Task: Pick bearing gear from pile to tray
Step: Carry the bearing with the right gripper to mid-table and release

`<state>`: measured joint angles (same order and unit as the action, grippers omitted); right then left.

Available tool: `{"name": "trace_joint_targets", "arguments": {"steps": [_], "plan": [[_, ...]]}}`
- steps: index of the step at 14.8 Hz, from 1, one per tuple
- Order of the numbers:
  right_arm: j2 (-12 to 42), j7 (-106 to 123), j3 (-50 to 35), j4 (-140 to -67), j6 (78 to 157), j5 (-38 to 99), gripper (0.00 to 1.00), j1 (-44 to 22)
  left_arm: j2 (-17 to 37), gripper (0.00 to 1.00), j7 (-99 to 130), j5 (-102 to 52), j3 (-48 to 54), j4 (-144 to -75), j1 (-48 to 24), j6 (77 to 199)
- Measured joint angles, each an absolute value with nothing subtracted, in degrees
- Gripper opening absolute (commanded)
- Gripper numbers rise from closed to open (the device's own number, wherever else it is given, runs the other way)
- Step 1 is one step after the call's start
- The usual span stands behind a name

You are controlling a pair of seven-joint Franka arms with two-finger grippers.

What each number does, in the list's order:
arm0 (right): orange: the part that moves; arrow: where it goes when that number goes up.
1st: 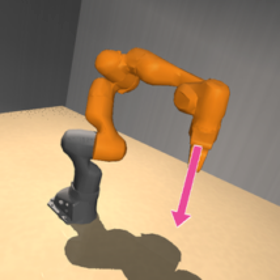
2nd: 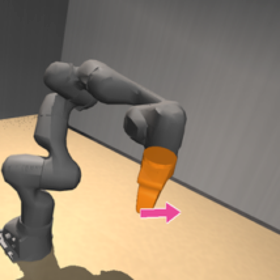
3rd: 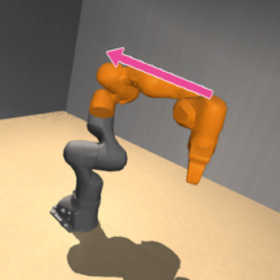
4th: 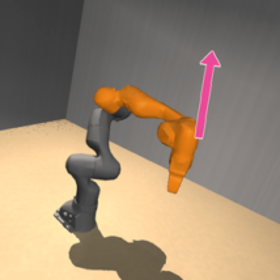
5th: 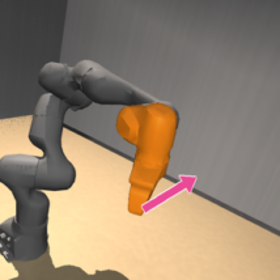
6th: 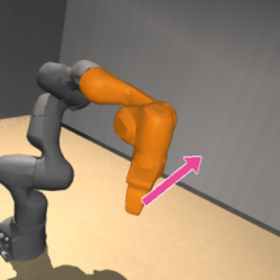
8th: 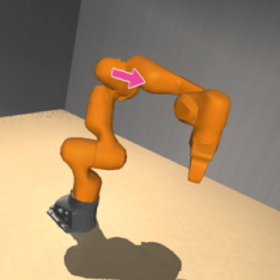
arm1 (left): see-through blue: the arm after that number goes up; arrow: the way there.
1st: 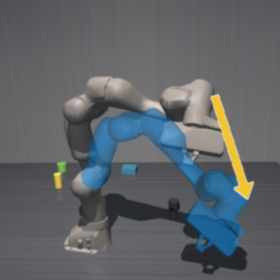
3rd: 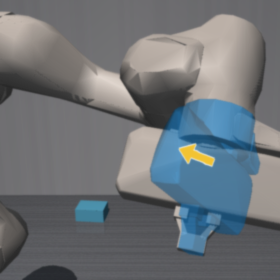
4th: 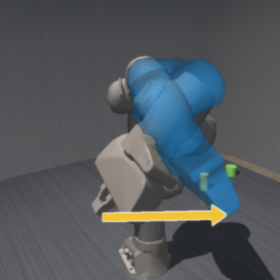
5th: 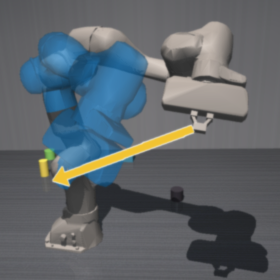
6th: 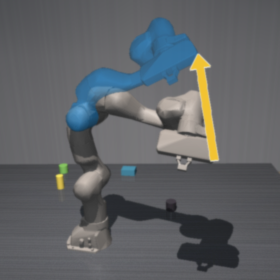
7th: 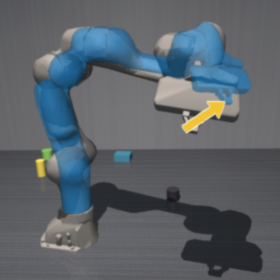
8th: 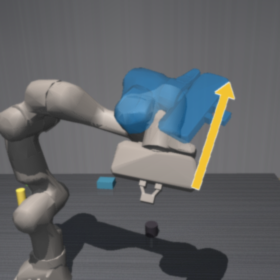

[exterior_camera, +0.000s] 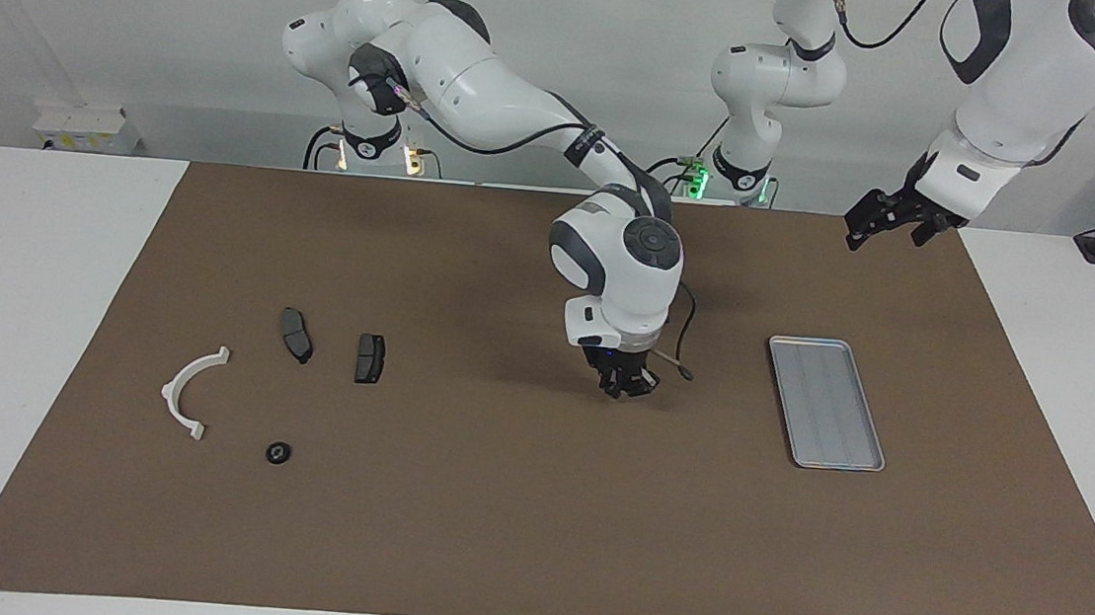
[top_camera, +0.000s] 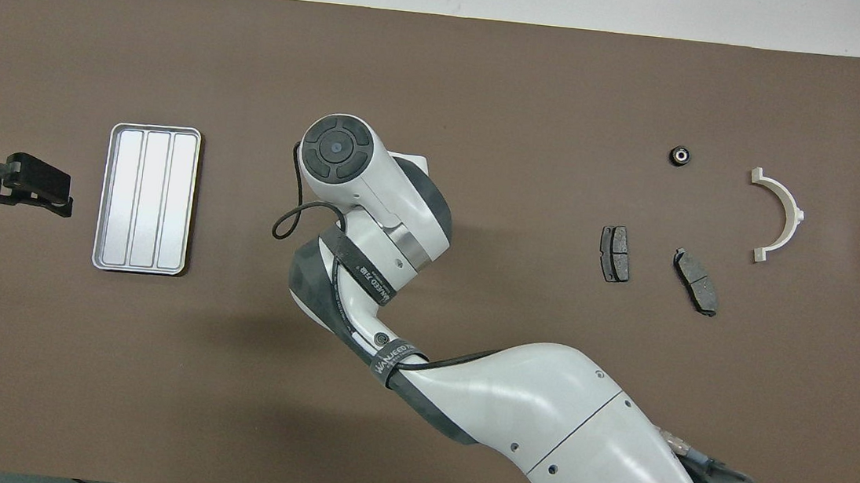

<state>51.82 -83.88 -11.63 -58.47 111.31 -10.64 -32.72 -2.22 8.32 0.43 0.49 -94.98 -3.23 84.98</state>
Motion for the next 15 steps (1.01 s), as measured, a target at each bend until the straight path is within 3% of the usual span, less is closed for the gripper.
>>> {"name": "trace_joint_targets", "arguments": {"steps": [1,3,4,5,6,10,15], "plan": [[51.82,-83.88,-11.63,-58.51,111.64,-10.71,0.19,-32.75,-2.22,1.00,8.32,0.41,0.55,-94.98,-3.24,84.98],[51.87,-83.88,-11.63,-58.70,113.43,-10.87,0.24,-32.78,-2.22,1.00,8.32,0.36,0.94,-94.98,-3.47,84.98],[51.88,-83.88,-11.63,-58.71,113.96,-10.91,0.45,-32.78,-2.22,1.00,8.32,0.36,1.20,-94.98,-3.58,84.98],[51.88,-83.88,-11.63,-58.71,114.14,-10.92,0.90,-32.79,-2.22,1.00,8.32,0.36,1.36,-94.98,-3.64,84.98],[51.88,-83.88,-11.63,-58.71,114.21,-10.92,1.00,-32.81,-2.22,1.00,8.32,0.35,1.43,-94.98,-3.67,84.98],[51.88,-83.88,-11.62,-58.72,113.06,-10.96,1.00,-32.80,-2.22,1.00,9.69,0.26,1.45,-94.97,-3.81,87.00],[49.88,-76.28,-10.96,-57.75,105.62,-11.76,1.00,-29.89,-2.22,1.00,11.85,-0.16,1.60,-94.99,-5.61,88.41]]}}
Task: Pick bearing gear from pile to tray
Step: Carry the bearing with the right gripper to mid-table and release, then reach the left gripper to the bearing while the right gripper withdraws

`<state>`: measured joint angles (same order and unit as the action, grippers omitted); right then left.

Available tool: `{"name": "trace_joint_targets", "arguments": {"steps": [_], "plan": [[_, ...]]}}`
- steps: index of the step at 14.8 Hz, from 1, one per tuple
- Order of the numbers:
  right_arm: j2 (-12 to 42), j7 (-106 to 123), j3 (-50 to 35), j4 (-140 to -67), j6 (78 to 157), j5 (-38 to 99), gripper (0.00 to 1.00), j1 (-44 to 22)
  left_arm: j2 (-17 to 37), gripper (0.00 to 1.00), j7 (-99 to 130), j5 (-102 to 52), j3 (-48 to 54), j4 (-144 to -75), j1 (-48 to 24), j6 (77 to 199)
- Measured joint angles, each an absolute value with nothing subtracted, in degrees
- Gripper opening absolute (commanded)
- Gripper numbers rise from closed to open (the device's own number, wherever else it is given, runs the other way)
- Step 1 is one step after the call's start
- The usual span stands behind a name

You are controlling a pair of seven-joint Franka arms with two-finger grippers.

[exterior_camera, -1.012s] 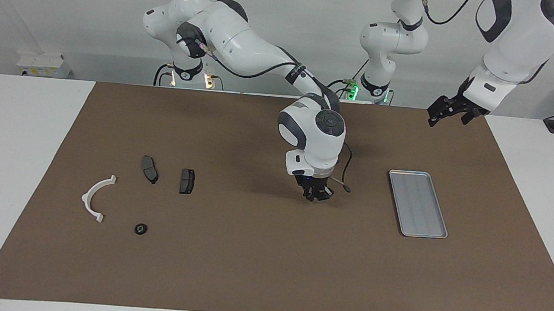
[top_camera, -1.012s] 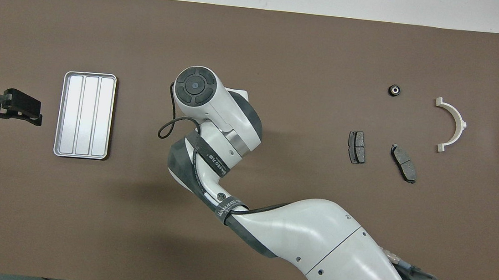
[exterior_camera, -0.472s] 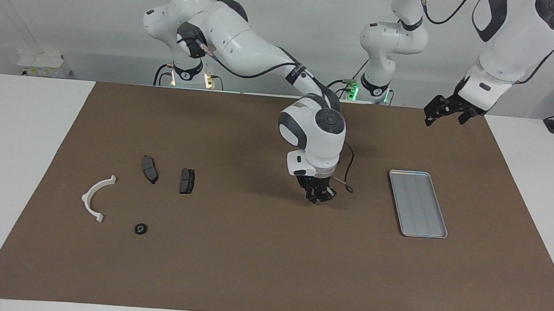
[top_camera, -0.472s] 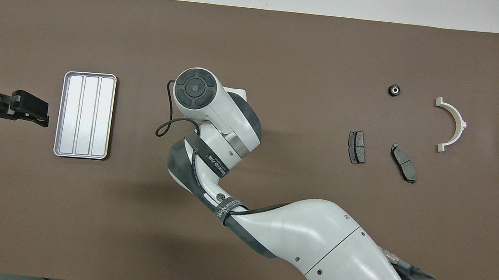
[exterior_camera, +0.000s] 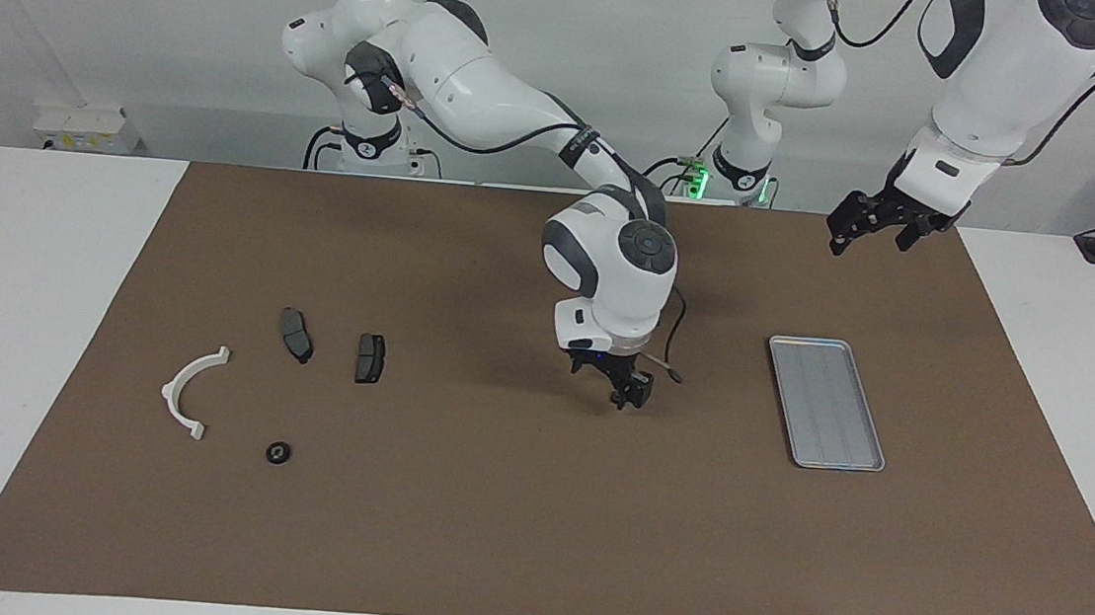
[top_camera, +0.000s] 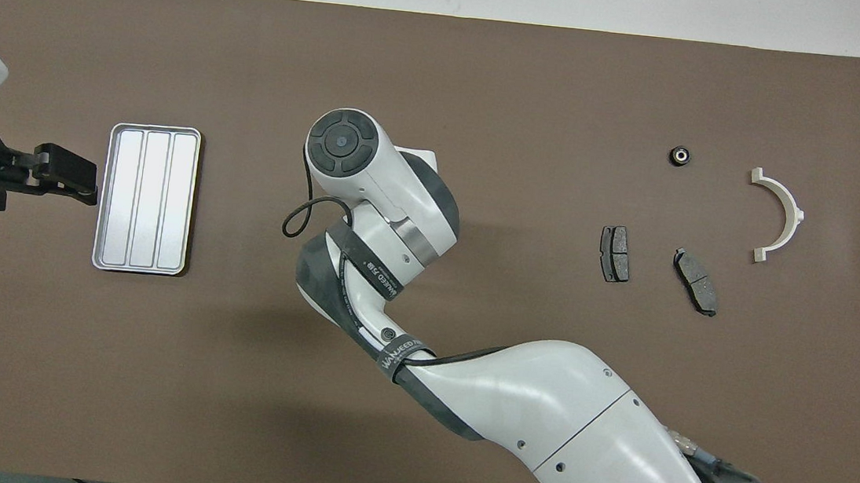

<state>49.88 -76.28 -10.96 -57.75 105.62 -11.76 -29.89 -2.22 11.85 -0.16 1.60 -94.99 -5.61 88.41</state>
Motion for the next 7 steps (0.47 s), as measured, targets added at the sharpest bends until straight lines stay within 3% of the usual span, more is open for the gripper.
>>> {"name": "trace_joint_targets", "arguments": {"steps": [7], "plan": [[40.77,-32.87,-11.24,-57.22,95.32,-11.43,1.00,-9.63,-0.18,1.00,23.45,-1.31,1.78,-96.09,-12.47,93.95]]}}
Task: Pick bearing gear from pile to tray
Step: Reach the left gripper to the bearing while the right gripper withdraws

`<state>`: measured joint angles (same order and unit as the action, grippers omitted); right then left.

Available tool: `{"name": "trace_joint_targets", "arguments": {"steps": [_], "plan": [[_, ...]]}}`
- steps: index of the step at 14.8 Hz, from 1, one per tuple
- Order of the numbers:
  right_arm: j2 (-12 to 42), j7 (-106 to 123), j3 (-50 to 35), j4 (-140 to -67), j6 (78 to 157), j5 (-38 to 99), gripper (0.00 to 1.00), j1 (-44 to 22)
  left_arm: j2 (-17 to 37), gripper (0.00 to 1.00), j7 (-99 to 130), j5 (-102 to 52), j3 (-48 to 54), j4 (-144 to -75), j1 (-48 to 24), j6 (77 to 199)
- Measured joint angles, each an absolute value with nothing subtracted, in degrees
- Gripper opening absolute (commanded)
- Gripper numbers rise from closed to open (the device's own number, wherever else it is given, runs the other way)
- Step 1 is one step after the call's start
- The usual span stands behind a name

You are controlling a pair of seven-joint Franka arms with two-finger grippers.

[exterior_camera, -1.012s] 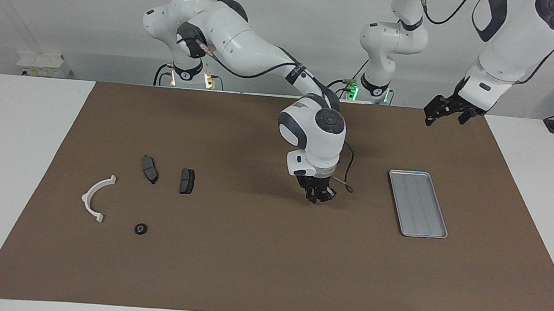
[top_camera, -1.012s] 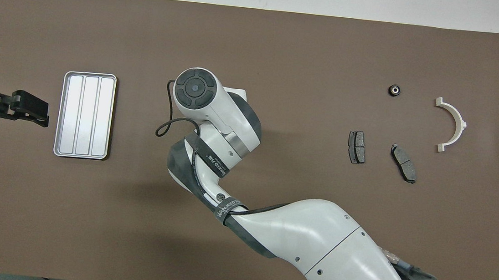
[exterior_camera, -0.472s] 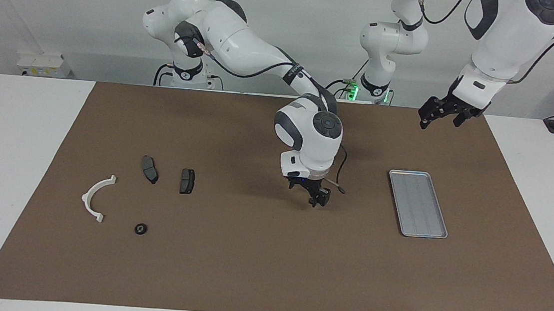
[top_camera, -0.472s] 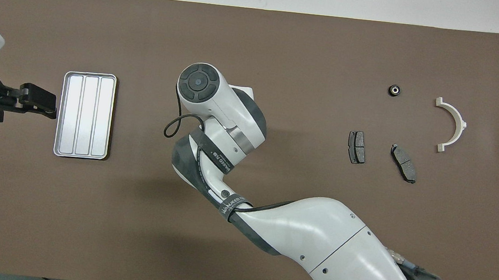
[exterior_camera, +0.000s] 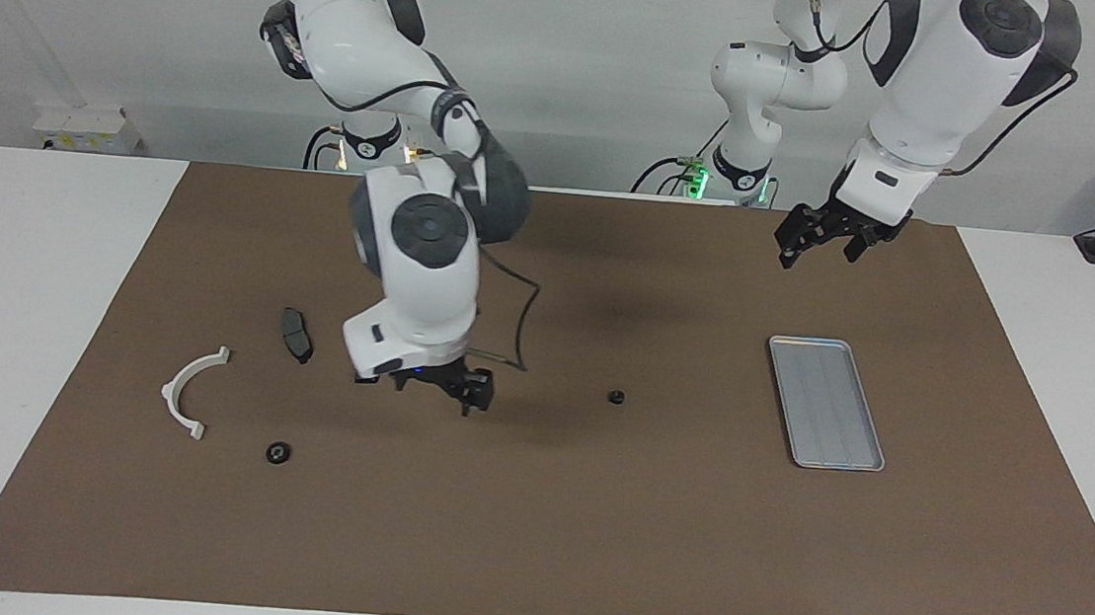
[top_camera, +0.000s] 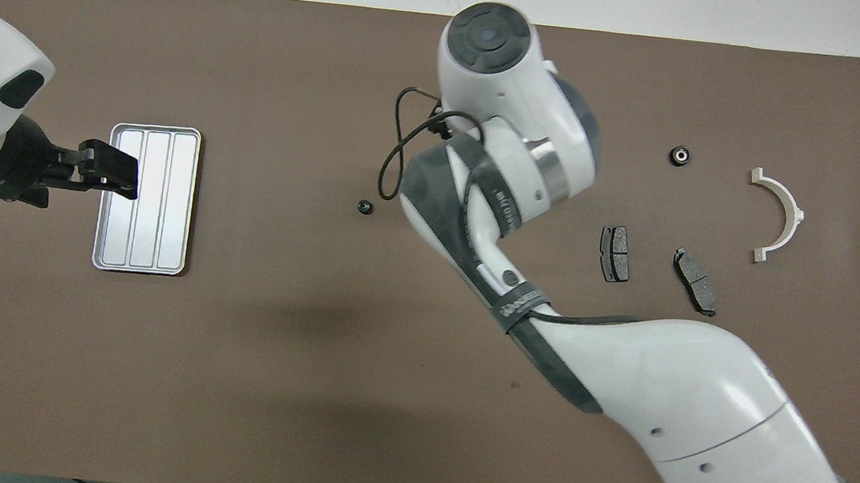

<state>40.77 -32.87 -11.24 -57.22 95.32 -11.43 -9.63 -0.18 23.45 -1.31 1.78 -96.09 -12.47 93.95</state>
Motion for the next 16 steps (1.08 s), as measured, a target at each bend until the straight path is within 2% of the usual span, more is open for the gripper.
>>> {"name": "trace_joint_targets", "arguments": {"steps": [4,8,11,16], "plan": [[40.33,-13.09,-11.38,-61.47,98.54,-11.35,1.00,1.47,3.56,1.00,31.13,-1.32,1.83,-96.30,-16.73,98.71],[38.79,-5.54,-11.48,-74.80,113.71,-11.33,1.00,9.00,8.49,1.00,37.17,-1.35,1.91,-96.25,-20.85,106.22],[38.66,-4.76,-11.54,-80.76,119.71,-11.17,1.00,10.31,11.56,1.00,40.51,-1.75,1.91,-96.25,-23.00,110.37],[37.09,-5.41,-12.14,-81.79,119.13,-7.98,1.00,8.36,22.20,1.00,48.13,-1.76,1.86,-94.74,-28.52,117.62]]}}
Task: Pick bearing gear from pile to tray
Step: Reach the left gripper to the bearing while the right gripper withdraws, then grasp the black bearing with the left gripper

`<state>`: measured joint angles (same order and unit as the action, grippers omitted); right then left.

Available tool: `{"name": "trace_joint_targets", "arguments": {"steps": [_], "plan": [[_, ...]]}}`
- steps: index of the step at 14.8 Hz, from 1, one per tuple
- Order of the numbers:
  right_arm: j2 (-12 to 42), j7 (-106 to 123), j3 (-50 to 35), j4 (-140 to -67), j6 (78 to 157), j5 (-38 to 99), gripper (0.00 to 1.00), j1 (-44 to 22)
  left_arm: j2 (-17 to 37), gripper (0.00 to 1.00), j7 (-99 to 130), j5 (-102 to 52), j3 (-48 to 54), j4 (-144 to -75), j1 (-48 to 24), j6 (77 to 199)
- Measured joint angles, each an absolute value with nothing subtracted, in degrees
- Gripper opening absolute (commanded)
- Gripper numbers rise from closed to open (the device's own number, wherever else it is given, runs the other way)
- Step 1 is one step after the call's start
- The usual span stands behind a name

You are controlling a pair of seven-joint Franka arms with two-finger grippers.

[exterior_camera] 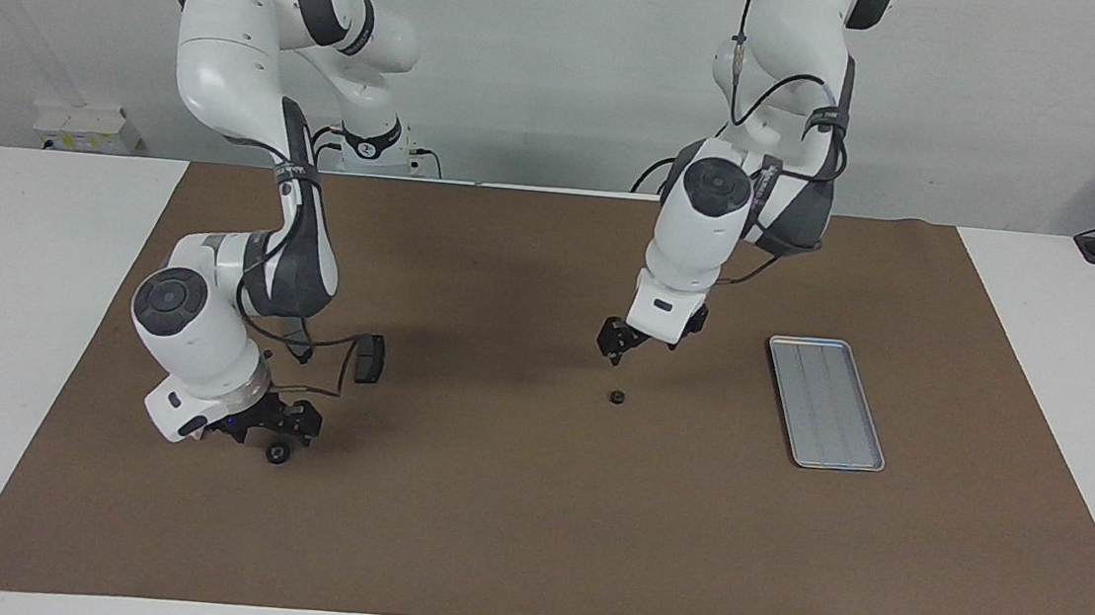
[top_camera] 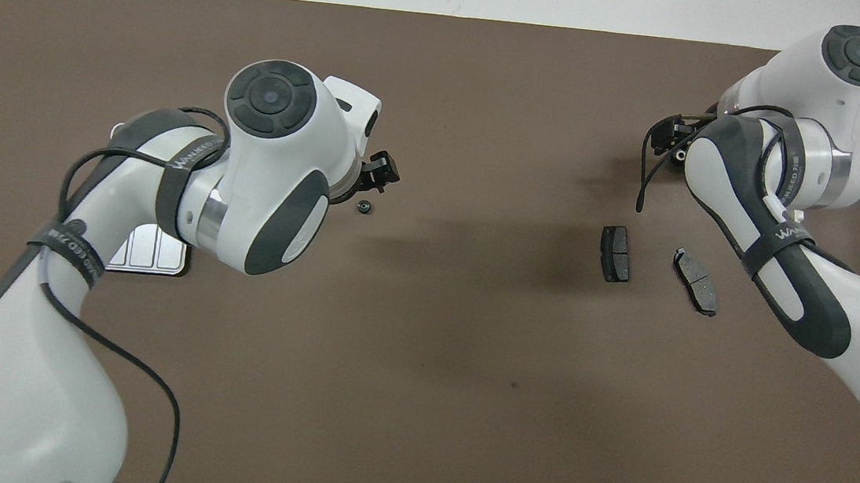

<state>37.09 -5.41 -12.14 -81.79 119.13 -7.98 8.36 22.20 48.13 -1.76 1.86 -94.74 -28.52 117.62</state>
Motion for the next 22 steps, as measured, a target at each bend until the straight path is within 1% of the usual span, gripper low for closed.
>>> {"name": "trace_joint_targets", "arguments": {"steps": [2,4,5,7,9,14,16,18,19,20,21,22], "plan": [[36.86,-5.42,-12.13,-82.73,119.99,-7.95,1.00,8.29,25.19,1.00,49.07,-1.75,1.67,-93.95,-28.89,119.88],[36.87,-5.42,-12.07,-84.06,121.60,-7.95,1.00,8.61,26.24,0.99,49.09,-1.74,1.08,-94.07,-28.84,121.32],[36.87,-5.42,-11.99,-84.75,122.46,-7.95,1.00,8.69,26.51,0.94,49.09,-1.73,0.83,-94.50,-28.81,122.48],[36.87,-5.42,-11.95,-85.45,123.06,-7.95,1.00,8.69,26.72,0.90,49.09,-1.07,0.61,-96.15,-28.81,124.73],[36.87,-5.42,-11.93,-85.85,124.21,-7.95,1.00,8.70,26.88,0.80,49.10,-0.77,0.64,-98.35,-28.82,127.24],[37.48,-5.42,-11.71,-87.02,127.46,-7.96,0.99,8.72,26.99,0.77,49.23,-0.73,0.92,-100.80,-28.92,130.30],[37.53,-5.39,-11.67,-87.08,128.25,-7.97,0.96,8.76,26.99,0.75,49.94,-0.72,1.01,-100.91,-28.99,130.76],[37.78,-5.28,-11.66,-87.17,128.77,-7.97,0.91,8.87,27.00,0.69,50.32,-0.72,1.11,-101.27,-29.25,131.31],[37.94,-5.25,-11.66,-87.17,128.84,-7.97,0.91,8.94,27.01,0.63,50.63,-0.72,1.11,-101.59,-29.51,131.66],[38.07,-5.24,-11.65,-87.18,128.89,-7.98,0.91,9.00,27.09,0.46,51.03,-0.72,1.12,-101.81,-29.78,131.82],[38.14,-5.24,-11.65,-87.21,128.92,-7.98,0.89,9.05,27.24,0.23,51.37,-0.72,1.17,-101.84,-29.97,131.83],[38.15,-5.22,-11.65,-87.25,128.92,-7.98,0.88,9.09,27.30,0.07,51.57,-0.72,1.17,-101.75,-30.07,131.76]]}}
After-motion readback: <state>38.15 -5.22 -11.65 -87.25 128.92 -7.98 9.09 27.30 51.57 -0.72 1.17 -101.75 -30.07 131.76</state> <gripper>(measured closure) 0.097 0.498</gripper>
